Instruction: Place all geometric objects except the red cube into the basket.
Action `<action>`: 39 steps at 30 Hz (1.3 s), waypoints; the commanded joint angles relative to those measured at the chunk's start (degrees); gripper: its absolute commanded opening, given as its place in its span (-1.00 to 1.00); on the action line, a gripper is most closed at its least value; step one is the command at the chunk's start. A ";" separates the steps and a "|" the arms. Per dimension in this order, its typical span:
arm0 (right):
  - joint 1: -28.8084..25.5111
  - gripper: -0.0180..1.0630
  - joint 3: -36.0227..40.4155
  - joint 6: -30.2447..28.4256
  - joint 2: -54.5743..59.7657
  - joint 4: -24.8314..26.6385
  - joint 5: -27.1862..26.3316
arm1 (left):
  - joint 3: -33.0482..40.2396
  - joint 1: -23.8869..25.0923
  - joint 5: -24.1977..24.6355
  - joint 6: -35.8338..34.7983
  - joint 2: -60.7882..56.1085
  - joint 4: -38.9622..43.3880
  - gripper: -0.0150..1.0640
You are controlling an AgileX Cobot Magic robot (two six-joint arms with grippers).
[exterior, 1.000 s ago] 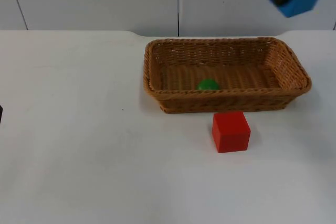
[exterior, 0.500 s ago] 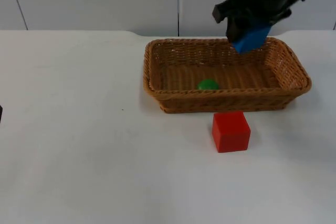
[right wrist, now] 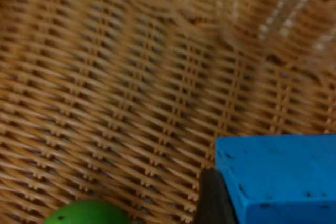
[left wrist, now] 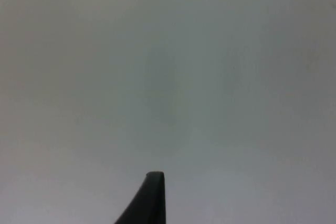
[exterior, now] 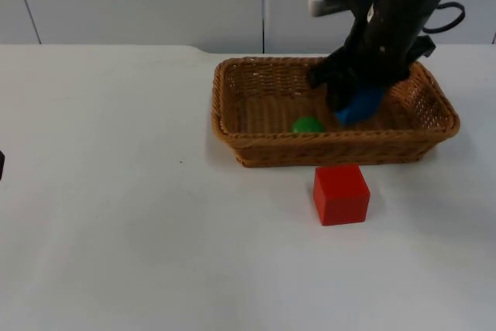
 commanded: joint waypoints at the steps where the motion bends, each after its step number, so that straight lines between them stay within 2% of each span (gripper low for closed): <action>1: -0.13 -0.13 -0.46 0.45 -0.30 -0.54 -0.31 | 0.22 0.22 -0.50 -0.26 -0.34 -0.88 0.82; 4: -0.13 0.40 -0.46 0.45 -0.30 0.05 -0.06 | 0.22 0.22 -0.50 -0.26 -0.34 -1.19 0.82; 6: -0.13 0.57 -0.46 0.60 -0.70 0.22 -0.17 | 0.22 0.22 -0.50 -0.26 -0.34 -1.19 0.82; 13: -0.13 0.61 -0.46 -0.89 -5.91 0.22 1.70 | 0.22 0.22 -0.50 -0.26 -0.34 -0.97 0.82; 18: -0.22 0.61 -0.46 -1.10 -16.54 0.08 7.22 | 0.22 0.22 -0.61 -0.26 -0.34 -1.00 0.82; 23: -0.22 0.61 0.90 -1.10 -24.95 0.22 9.96 | 0.22 0.22 -0.59 -0.26 -0.34 -0.84 0.82; 27: -0.22 0.61 5.94 -1.10 -32.09 0.22 9.40 | 0.22 0.22 -0.59 -0.26 -0.34 -0.73 0.82; 32: -0.22 0.61 18.80 -1.10 -45.74 0.61 8.62 | 0.22 0.22 -0.38 -0.26 -0.34 -0.73 0.82; 33: -0.22 0.61 18.80 -1.10 -45.74 0.61 8.62 | 0.22 0.22 -0.38 -0.26 -0.34 -0.73 0.82; 38: -0.22 0.61 31.79 -1.10 -61.36 3.77 5.46 | 0.01 0.22 1.72 -0.26 -0.34 -0.73 0.82; 39: -0.22 0.61 31.79 -1.10 -61.36 3.77 5.46 | 0.01 0.22 1.72 -0.26 -0.34 -0.73 0.82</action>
